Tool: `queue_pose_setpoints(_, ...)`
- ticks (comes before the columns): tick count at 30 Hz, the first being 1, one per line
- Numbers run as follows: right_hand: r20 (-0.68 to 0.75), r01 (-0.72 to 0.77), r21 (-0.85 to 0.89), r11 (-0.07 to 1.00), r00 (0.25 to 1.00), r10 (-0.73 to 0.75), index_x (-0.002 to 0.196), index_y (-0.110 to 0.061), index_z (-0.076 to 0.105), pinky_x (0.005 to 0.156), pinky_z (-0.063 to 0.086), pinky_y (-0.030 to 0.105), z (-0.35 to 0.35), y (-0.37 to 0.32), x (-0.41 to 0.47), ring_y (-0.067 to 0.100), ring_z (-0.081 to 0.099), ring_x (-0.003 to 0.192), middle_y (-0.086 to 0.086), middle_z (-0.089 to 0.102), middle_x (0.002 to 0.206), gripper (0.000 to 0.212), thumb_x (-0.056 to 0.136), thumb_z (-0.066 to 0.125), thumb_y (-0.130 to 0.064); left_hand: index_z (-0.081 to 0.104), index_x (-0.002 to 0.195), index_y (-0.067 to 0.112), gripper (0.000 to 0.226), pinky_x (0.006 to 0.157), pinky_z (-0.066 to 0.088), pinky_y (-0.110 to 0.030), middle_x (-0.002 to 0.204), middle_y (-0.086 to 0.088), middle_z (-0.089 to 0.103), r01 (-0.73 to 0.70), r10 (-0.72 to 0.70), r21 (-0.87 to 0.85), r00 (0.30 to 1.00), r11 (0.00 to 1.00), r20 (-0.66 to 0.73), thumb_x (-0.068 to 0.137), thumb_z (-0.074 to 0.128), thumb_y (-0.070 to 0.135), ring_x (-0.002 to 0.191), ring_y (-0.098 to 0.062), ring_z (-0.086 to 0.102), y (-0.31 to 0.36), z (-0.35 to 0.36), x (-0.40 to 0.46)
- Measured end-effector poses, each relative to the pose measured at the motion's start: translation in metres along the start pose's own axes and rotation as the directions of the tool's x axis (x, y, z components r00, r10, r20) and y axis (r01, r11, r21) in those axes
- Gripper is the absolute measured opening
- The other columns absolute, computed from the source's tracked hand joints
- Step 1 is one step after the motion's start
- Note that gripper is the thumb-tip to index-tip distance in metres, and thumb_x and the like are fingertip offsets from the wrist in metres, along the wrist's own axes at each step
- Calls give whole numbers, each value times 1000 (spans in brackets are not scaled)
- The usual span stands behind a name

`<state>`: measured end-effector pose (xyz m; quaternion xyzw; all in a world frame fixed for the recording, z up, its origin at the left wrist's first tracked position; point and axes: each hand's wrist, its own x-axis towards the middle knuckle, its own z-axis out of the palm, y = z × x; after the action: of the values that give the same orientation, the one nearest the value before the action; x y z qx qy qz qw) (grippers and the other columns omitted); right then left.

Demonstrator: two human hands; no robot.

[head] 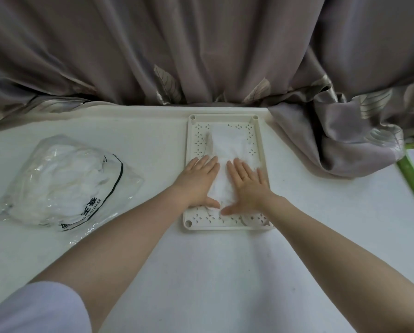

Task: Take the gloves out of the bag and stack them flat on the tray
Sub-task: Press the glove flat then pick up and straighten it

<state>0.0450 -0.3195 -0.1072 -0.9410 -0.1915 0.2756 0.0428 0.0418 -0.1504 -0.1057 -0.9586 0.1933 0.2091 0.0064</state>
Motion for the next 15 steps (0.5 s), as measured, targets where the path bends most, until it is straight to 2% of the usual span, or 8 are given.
queue_pose_setpoints(4,91,-100,-84,991,990,108,146,-11,-27,115,-16,50,1,2,5,20,-28,142,7,-32,154,142,59,59,-83,-9,150,11,128,115,-12,-32,158,-4,-17,67,-72,52,992,996,101,64,55,81,145,-17,-13,-12,0,4)
queue_pose_setpoints(6,63,-83,-24,996,994,85,151,-13,-13,114,-17,51,-4,-1,3,20,-22,144,8,-23,157,128,65,48,-86,-9,150,9,130,116,-13,-32,158,-4,-17,75,-77,24,991,997,108,62,52,84,145,-16,-13,-11,-2,3)
queue_pose_setpoints(8,-131,-42,103,994,990,56,151,-18,19,114,-15,50,-11,2,0,19,-8,147,6,-1,161,94,80,35,-78,-5,151,11,114,117,-12,-34,158,-4,-15,90,-84,-102,995,991,58,73,39,82,145,-15,-14,-10,-1,0)
queue_pose_setpoints(10,-345,-53,203,978,931,122,139,-22,43,114,-12,47,-17,9,-2,20,1,147,6,13,159,62,92,34,-62,5,152,16,87,117,-11,-35,158,-6,-14,110,-134,-243,987,964,-84,87,28,69,145,-17,-14,-15,3,-4)
queue_pose_setpoints(12,-389,-143,210,967,895,217,137,-18,42,116,-7,46,-17,17,0,26,0,147,11,11,159,46,98,37,-43,16,151,20,62,117,-8,-35,158,-8,-15,157,-238,-351,951,923,-199,98,28,49,145,-22,-13,-21,9,-9)
queue_pose_setpoints(15,-292,-224,146,964,921,259,141,-8,32,115,-9,49,-5,22,10,27,-2,147,9,20,156,44,98,31,-16,30,147,19,47,117,4,-34,158,-13,-11,227,-371,-489,903,842,-219,101,35,26,146,-27,-3,-28,16,-11)
